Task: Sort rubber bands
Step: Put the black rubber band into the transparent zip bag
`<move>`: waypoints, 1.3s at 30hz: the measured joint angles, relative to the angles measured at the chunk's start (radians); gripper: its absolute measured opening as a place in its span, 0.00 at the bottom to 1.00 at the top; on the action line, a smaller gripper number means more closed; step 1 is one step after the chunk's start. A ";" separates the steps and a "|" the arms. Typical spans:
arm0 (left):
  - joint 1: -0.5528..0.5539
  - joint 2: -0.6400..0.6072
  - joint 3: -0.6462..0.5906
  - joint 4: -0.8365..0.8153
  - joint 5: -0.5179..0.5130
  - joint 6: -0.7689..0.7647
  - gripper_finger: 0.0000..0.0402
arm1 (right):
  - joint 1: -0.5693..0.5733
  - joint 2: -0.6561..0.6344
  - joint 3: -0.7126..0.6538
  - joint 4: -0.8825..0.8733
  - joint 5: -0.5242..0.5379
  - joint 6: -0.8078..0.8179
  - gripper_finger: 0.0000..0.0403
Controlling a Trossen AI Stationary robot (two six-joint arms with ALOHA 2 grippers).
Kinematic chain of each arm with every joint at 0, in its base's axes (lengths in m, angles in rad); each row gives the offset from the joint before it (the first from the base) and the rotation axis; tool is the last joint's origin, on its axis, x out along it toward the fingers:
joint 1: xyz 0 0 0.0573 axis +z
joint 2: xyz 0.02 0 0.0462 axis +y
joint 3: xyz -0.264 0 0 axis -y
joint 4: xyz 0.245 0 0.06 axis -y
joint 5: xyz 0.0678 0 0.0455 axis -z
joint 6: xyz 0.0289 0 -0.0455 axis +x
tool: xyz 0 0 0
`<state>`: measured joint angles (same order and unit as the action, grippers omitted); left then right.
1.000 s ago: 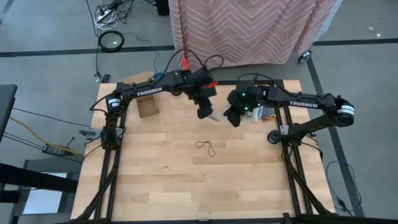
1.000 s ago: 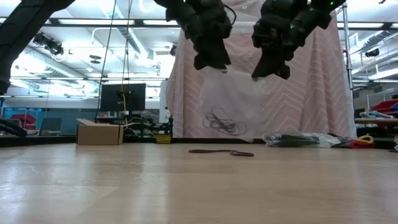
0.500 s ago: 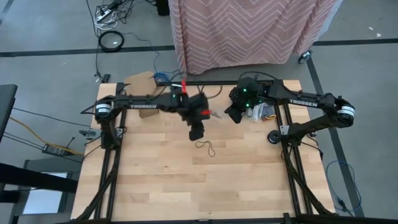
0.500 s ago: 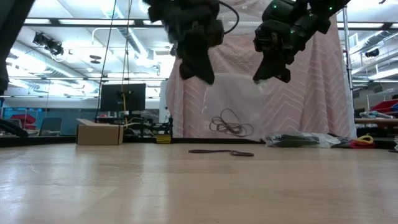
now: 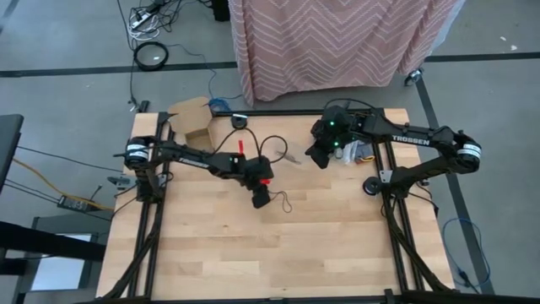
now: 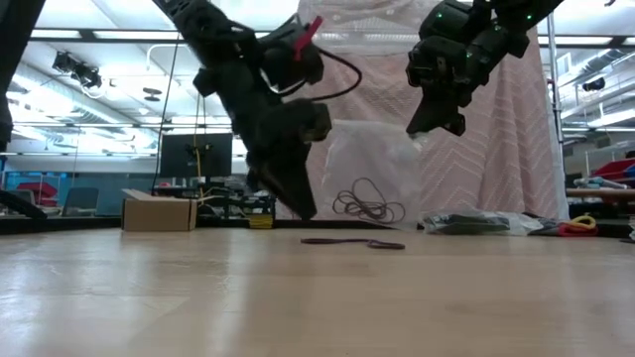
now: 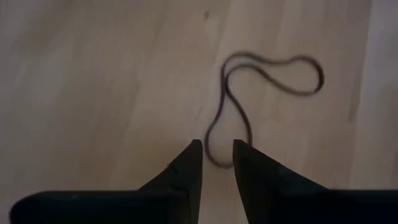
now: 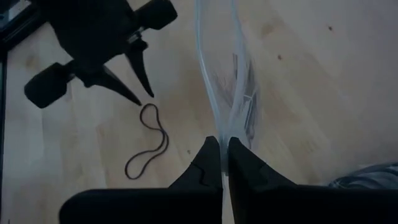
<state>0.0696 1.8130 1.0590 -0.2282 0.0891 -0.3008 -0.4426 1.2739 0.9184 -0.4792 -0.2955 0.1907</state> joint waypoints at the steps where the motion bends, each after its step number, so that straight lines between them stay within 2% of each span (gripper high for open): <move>1: -0.001 0.007 -0.008 0.012 -0.002 -0.003 0.26 | -0.001 0.000 0.000 0.000 -0.002 -0.002 0.00; 9: -0.012 0.059 -0.048 0.137 -0.013 -0.005 0.31 | -0.016 0.000 0.000 -0.001 -0.014 0.002 0.00; 13: -0.032 0.089 -0.040 0.132 -0.072 -0.053 0.30 | -0.018 0.000 0.000 -0.003 -0.014 0.015 0.00; 16: -0.057 0.112 -0.035 0.106 -0.140 -0.116 0.25 | -0.017 0.000 0.000 -0.006 -0.011 0.019 0.00; 19: -0.079 0.121 -0.030 0.073 -0.206 -0.208 0.15 | -0.017 0.000 0.000 -0.008 -0.002 0.027 0.00; 21: -0.083 0.121 -0.031 0.071 -0.209 -0.259 0.05 | -0.018 0.000 0.000 -0.011 0.004 0.028 0.00; 24: -0.085 0.116 -0.031 0.075 -0.210 -0.313 0.02 | -0.018 0.000 0.000 -0.008 0.004 0.035 0.00; 30: -0.052 0.014 0.013 -0.044 -0.164 -0.229 0.01 | -0.018 0.000 0.000 0.001 -0.012 0.035 0.00; 39: 0.016 -0.204 0.102 -0.124 -0.175 -0.067 0.00 | -0.016 0.000 0.000 0.014 -0.017 0.017 0.00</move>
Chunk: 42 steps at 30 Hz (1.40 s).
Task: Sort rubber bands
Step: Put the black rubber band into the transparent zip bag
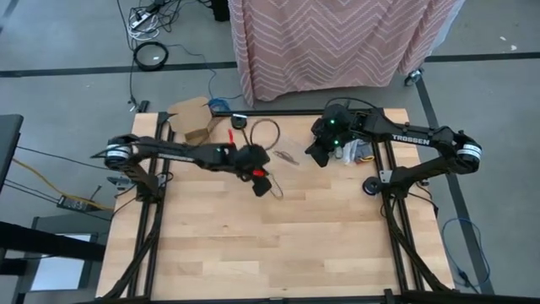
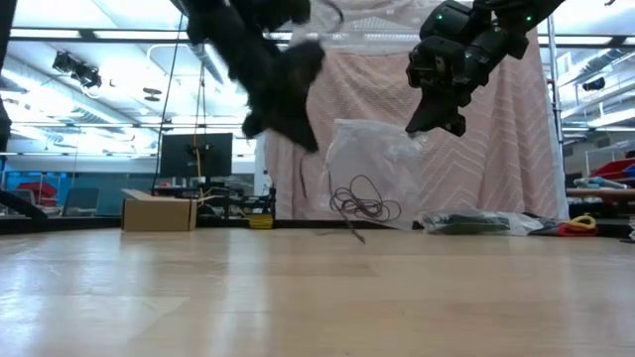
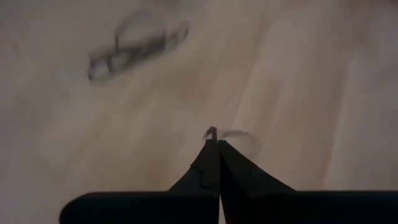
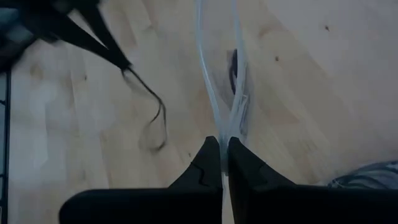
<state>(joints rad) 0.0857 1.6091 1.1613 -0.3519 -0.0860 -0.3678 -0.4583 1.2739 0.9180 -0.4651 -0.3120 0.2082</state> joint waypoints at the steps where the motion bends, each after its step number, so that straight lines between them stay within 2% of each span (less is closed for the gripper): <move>1: 0.005 -0.018 0.014 0.011 0.000 0.018 0.00 | 0.000 0.000 0.000 -0.003 -0.005 0.000 0.00; 11: 0.047 -0.049 0.235 0.013 -0.005 0.206 0.00 | 0.003 0.000 0.000 0.000 -0.033 -0.002 0.00; 19: 0.094 -0.049 0.358 0.020 -0.005 0.296 0.00 | 0.033 0.000 0.000 -0.006 -0.025 -0.002 0.00; 27: 0.124 -0.049 0.370 0.050 0.042 0.332 0.00 | 0.052 0.000 0.000 -0.002 -0.024 0.001 0.00; 42: 0.124 -0.049 0.370 0.100 0.043 0.311 0.00 | 0.052 0.000 0.000 -0.001 -0.025 0.003 0.00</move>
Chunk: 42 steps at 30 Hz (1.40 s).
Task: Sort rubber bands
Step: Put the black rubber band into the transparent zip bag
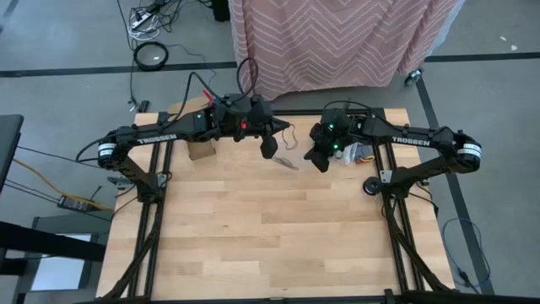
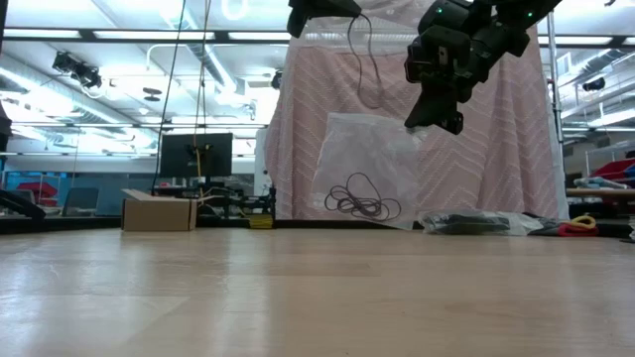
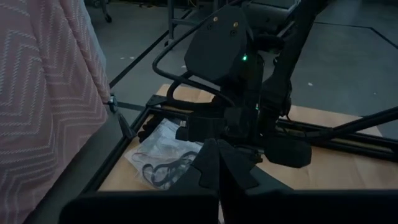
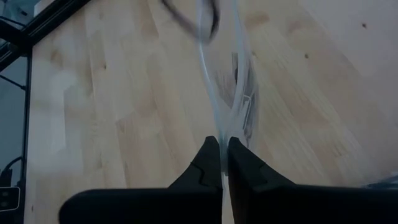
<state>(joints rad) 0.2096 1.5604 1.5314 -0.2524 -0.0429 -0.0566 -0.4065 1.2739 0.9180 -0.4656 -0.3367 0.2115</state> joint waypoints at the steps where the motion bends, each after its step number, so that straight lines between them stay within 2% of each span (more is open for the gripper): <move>1: 0.000 0.000 0.000 0.000 0.000 0.000 0.00 | 0.000 0.000 0.000 0.000 0.000 0.000 0.00; 19: 0.000 0.064 0.001 0.035 -0.013 -0.008 0.00 | 0.000 0.000 0.000 0.001 -0.003 0.005 0.00; 30: 0.000 0.064 0.001 0.043 -0.119 0.007 0.00 | 0.000 0.000 0.000 0.004 -0.003 0.006 0.00; 42: 0.019 0.064 0.001 0.028 -0.129 0.021 0.00 | 0.000 0.000 0.000 0.006 -0.003 0.008 0.00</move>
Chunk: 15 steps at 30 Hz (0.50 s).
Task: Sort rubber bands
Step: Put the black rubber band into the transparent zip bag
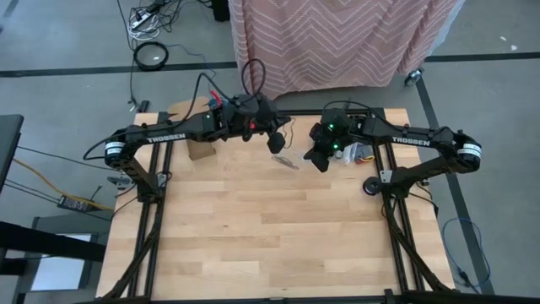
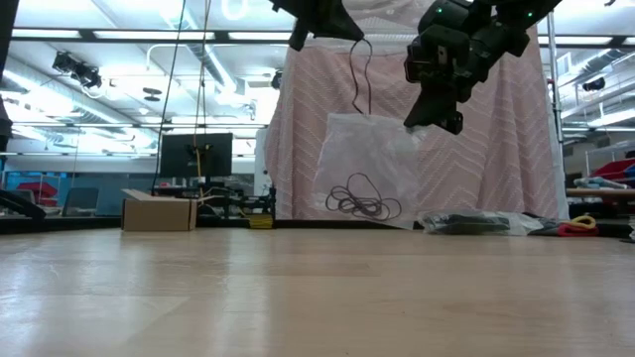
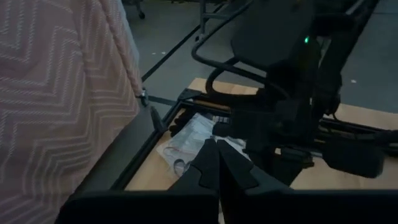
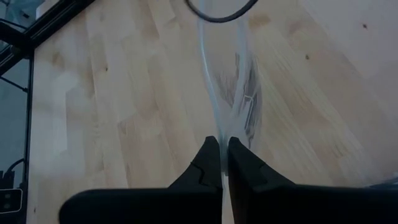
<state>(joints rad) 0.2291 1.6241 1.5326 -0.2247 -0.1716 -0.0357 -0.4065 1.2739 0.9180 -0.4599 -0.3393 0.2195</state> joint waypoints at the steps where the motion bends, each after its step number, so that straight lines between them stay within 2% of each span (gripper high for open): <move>1: 0.000 0.000 0.000 -0.011 -0.009 0.001 0.00 | 0.000 0.000 0.000 0.000 0.000 0.000 0.00; 5: 0.003 0.000 0.000 -0.086 0.014 0.003 0.00 | 0.000 0.000 0.000 0.001 0.003 0.000 0.00; 9: 0.002 0.000 0.000 -0.132 0.135 0.005 0.00 | 0.000 0.000 0.000 0.003 0.003 0.000 0.00; 15: -0.001 0.004 0.000 -0.090 0.284 0.031 0.00 | 0.000 0.000 0.000 0.003 0.003 0.000 0.00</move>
<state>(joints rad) 0.2279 1.6283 1.5322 -0.3150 0.1126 -0.0048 -0.4065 1.2739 0.9180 -0.4564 -0.3363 0.2192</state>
